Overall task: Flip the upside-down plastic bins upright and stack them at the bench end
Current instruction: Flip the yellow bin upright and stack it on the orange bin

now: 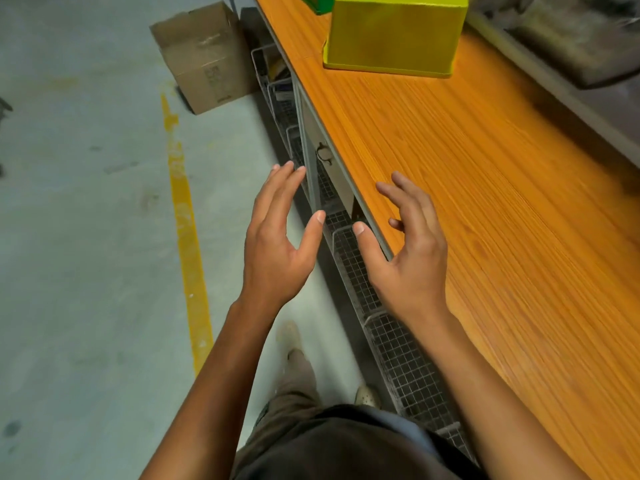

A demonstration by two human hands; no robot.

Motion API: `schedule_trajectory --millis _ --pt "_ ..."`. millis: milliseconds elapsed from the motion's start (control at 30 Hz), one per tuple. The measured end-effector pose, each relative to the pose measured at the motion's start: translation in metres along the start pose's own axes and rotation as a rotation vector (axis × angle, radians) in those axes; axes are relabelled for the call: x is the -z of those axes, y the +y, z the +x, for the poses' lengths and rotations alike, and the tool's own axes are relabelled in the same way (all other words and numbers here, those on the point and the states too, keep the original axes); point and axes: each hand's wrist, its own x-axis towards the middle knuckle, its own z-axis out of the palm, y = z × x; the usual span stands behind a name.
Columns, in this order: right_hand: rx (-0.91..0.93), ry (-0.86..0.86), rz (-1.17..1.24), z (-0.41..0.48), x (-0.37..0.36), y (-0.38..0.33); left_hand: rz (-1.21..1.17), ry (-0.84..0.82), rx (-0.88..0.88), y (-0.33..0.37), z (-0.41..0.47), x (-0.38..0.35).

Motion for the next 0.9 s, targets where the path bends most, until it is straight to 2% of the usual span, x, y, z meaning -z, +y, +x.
schedule_trajectory --millis 433,633,900 --pt "-0.065 0.159 -0.062 0.174 -0.158 -0.001 -0.069 -0.097 -0.127 -0.153 0.218 0.016" --pt "-0.077 0.244 -0.085 0.245 -0.191 0.010 -0.105 -0.161 -0.178 -0.190 0.300 0.002" --pt "-0.112 0.360 -0.121 0.349 -0.213 0.054 -0.144 -0.250 -0.269 -0.214 0.418 -0.054"
